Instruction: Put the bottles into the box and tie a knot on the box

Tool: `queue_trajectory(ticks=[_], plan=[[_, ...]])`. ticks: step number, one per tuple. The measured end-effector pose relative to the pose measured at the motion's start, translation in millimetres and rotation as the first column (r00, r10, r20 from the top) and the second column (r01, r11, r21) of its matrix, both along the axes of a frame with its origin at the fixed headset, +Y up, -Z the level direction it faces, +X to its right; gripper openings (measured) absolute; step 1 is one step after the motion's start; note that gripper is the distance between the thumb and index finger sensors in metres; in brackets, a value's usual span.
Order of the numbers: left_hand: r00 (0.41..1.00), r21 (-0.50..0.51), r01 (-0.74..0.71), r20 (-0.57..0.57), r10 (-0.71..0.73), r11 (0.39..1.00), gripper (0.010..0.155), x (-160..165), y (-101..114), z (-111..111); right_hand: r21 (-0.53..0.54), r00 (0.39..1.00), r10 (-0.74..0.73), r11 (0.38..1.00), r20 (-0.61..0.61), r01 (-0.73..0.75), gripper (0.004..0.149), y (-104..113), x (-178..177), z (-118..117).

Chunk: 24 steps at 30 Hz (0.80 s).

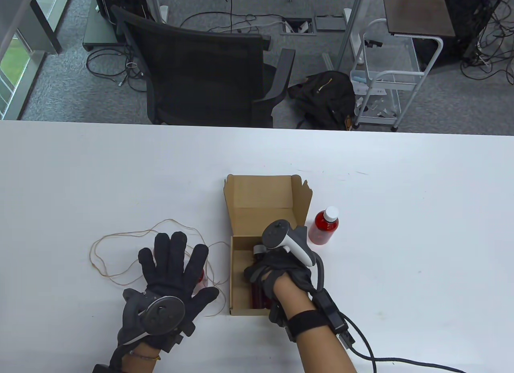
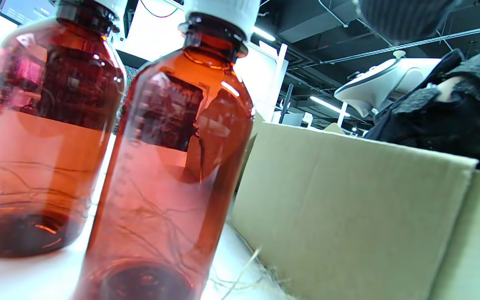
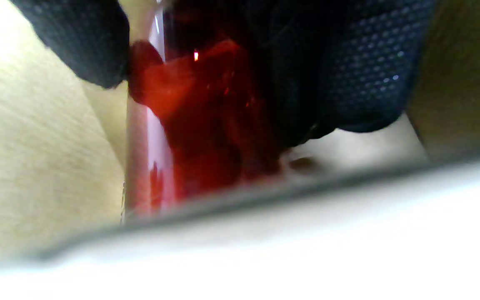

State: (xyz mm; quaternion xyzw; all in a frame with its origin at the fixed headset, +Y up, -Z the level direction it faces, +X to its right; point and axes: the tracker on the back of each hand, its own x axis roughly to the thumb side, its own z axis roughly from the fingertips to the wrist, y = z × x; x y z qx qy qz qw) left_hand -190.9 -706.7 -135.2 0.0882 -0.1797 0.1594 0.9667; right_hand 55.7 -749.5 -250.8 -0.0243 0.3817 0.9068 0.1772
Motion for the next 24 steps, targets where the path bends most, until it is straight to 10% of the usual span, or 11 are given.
queue_trajectory(ticks=[9,14,18,22,24], plan=[[1.0,-0.001,0.005,-0.002,-0.005,1.0,0.097,1,0,0,0.037,0.926,-0.376,0.926,0.031,0.375,0.075,29,11,3],[1.0,0.005,0.005,-0.003,-0.005,1.0,0.097,1,0,0,0.301,0.919,-0.394,0.879,0.025,0.369,0.07,73,41,1],[1.0,0.009,0.006,-0.001,-0.006,1.0,0.097,2,1,1,0.717,0.897,-0.436,0.646,0.064,0.263,0.068,110,82,2],[1.0,0.011,0.004,-0.001,-0.004,1.0,0.097,2,1,1,0.884,0.861,-0.499,0.442,0.104,0.149,0.071,116,124,4],[1.0,0.013,0.005,-0.001,-0.005,1.0,0.097,3,1,2,0.883,0.844,-0.515,0.454,0.152,0.118,0.077,109,137,3]])
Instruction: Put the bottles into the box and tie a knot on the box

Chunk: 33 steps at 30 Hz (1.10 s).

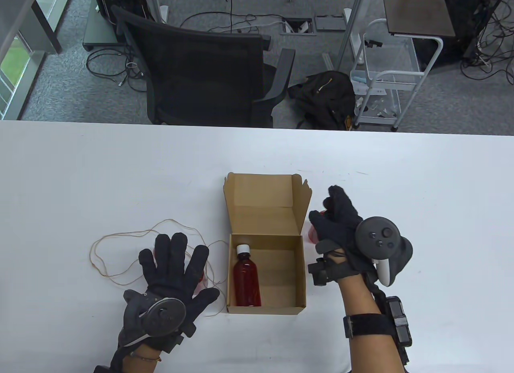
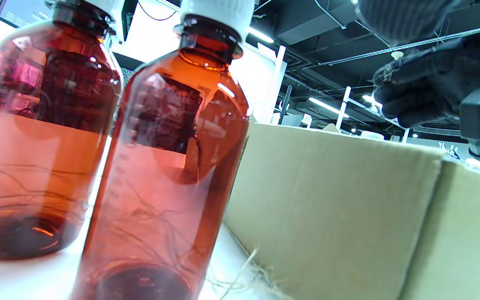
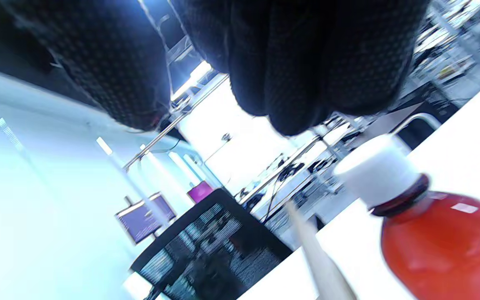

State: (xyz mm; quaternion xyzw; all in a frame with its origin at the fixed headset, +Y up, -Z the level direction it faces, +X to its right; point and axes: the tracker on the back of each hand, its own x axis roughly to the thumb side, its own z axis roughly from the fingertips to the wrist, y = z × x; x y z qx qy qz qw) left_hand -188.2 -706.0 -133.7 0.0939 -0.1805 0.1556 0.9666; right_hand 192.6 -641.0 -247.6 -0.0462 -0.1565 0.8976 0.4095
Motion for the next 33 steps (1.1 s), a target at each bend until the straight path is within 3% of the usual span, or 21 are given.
queue_trajectory(ticks=[5,10,14,24,29,33], plan=[[1.0,-0.005,-0.001,-0.003,0.001,1.0,0.097,0,0,-1,-0.117,0.993,-0.114,0.987,-0.008,0.113,0.094,-48,24,-7],[1.0,-0.008,0.004,-0.007,-0.004,1.0,0.097,-1,0,-1,-0.164,0.97,-0.244,0.956,0.006,0.242,0.095,-94,32,-16],[1.0,-0.01,0.001,-0.011,-0.001,1.0,0.097,-1,0,-2,-0.187,0.951,-0.308,0.933,0.024,0.307,0.093,-116,31,-21],[1.0,-0.015,0.0,-0.012,-0.001,1.0,0.097,-2,0,-3,-0.246,0.958,-0.284,0.926,0.046,0.287,0.083,-133,27,-27],[1.0,-0.015,0.002,-0.01,-0.002,1.0,0.097,-2,0,-3,-0.191,0.979,-0.198,0.961,0.039,0.202,0.084,-122,26,-23],[1.0,-0.013,-0.006,-0.008,0.006,1.0,0.097,-2,1,-3,-0.141,0.985,-0.165,0.975,0.052,0.171,0.083,-100,28,-17]])
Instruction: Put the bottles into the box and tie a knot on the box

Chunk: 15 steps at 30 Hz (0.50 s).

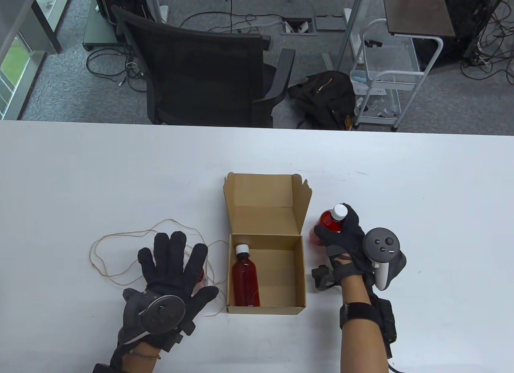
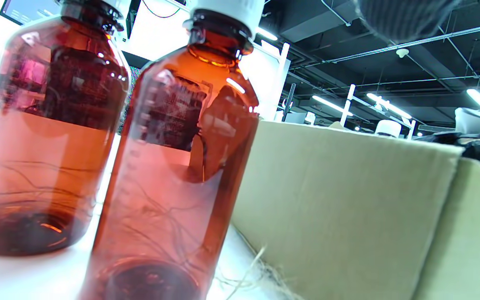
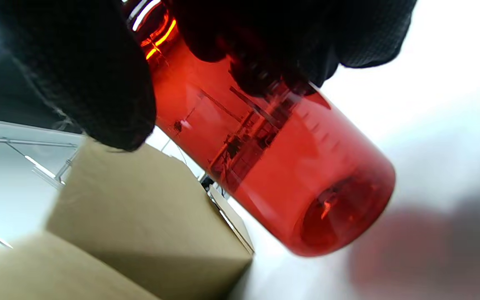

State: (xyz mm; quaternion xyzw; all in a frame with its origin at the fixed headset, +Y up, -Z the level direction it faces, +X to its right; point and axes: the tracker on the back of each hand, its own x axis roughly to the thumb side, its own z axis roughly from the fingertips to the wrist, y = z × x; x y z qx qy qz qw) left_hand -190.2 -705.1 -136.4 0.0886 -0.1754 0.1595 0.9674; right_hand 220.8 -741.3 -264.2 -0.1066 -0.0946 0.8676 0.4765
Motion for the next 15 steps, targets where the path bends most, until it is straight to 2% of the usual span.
queue_trajectory(ticks=[9,12,15], plan=[[1.0,0.012,0.009,-0.003,-0.009,1.0,0.097,1,1,2,0.052,0.985,0.173,0.984,-0.03,-0.171,0.083,88,-17,22],[1.0,0.018,0.0,0.001,0.0,1.0,0.096,1,2,4,0.059,0.973,0.203,0.979,-0.108,-0.197,0.085,109,-37,28],[1.0,0.022,0.011,0.004,-0.011,1.0,0.097,2,3,5,-0.028,0.947,0.212,0.974,-0.241,-0.225,0.086,115,-62,32]])
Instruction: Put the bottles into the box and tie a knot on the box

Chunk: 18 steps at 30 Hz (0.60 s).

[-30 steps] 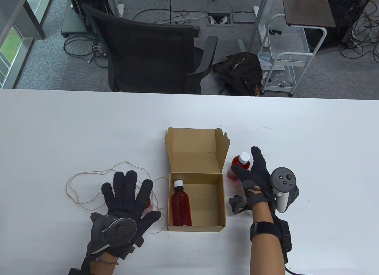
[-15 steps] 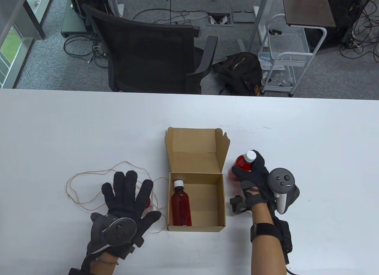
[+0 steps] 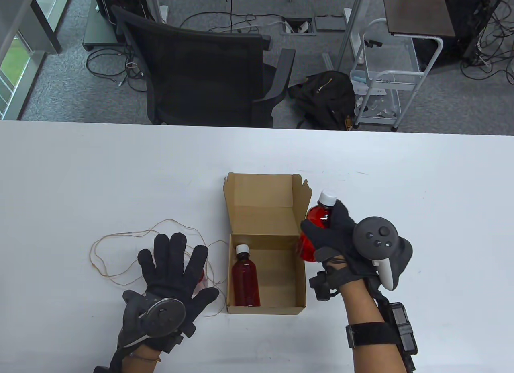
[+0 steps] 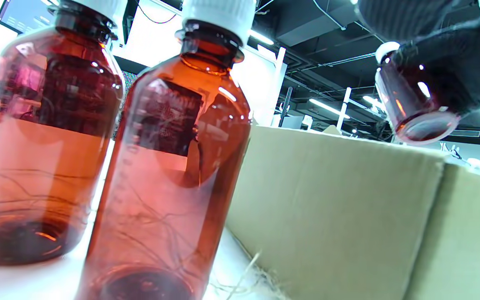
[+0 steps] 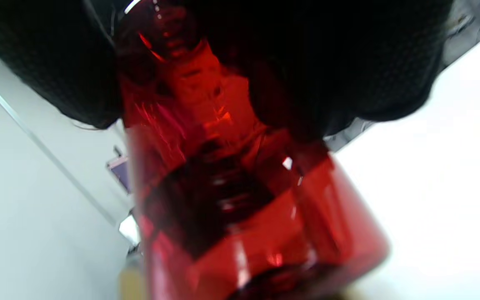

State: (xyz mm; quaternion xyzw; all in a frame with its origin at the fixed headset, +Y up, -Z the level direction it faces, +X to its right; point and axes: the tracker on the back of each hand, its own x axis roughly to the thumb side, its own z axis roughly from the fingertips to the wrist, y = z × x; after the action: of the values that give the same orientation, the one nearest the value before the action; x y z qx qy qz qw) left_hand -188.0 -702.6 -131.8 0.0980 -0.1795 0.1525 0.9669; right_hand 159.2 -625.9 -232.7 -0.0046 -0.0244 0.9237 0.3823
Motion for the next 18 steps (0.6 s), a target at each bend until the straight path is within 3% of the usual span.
queue_trajectory(ticks=[7,18], plan=[[1.0,0.006,-0.011,0.001,0.011,1.0,0.097,-1,1,1,-0.296,0.963,0.066,0.944,-0.26,-0.145,0.087,-24,-63,5],[1.0,0.004,-0.019,-0.001,0.019,1.0,0.097,-2,1,0,-0.455,0.928,0.209,0.825,-0.307,-0.336,0.087,-75,-91,-7]])
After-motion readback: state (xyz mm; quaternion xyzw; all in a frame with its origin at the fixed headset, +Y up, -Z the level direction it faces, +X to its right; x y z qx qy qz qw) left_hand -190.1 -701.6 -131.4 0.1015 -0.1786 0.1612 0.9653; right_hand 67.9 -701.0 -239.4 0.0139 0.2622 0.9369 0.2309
